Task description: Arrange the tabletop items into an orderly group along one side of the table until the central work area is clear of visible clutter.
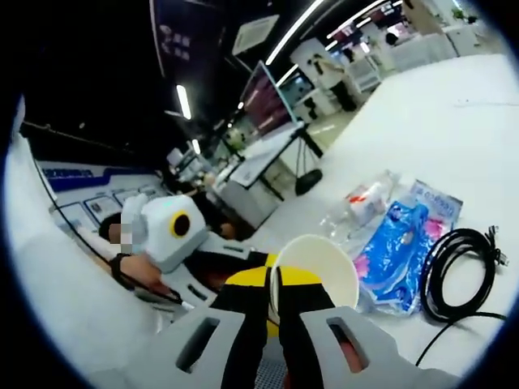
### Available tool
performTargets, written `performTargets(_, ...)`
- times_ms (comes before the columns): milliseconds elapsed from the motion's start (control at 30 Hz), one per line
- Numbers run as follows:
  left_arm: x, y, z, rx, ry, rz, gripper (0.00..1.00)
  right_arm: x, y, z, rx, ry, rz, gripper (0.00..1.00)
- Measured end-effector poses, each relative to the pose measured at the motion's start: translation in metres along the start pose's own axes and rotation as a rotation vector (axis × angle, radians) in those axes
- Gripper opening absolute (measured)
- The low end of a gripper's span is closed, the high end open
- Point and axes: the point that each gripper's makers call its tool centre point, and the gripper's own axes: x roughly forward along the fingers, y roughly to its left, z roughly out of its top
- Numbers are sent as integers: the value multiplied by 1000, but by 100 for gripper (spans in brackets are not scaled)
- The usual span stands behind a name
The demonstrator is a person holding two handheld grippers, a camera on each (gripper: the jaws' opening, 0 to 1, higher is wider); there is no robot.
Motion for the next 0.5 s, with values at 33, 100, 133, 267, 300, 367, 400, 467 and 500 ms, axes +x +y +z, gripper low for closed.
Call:
performTargets(33,0,1,0,-4,-2,6,40,1,-1,1,-5,0,-4,0)
performTargets(100,-1,5,-1,-9,-2,31,40,1,-3,2,-8,-3,-12,0)
performTargets(133,-2,10,-4,-18,7,63,38,0,-4,3,-9,-3,-17,0)
performTargets(267,-6,19,-8,-37,2,100,40,-4,-14,9,3,-21,-41,0)
performTargets(300,-8,22,-9,-46,-1,114,40,-5,-16,10,2,-23,-45,0)
performTargets(367,-10,26,-11,-53,-4,130,40,-7,-21,12,2,-27,-56,0)
performTargets(400,-11,28,-11,-58,-5,138,39,-8,-23,12,4,-30,-62,0)
performTargets(467,-12,32,-8,-76,-22,157,39,-9,-28,13,9,-34,-72,0)
performTargets(500,-13,34,-8,-76,-23,168,39,-10,-29,14,12,-36,-75,0)
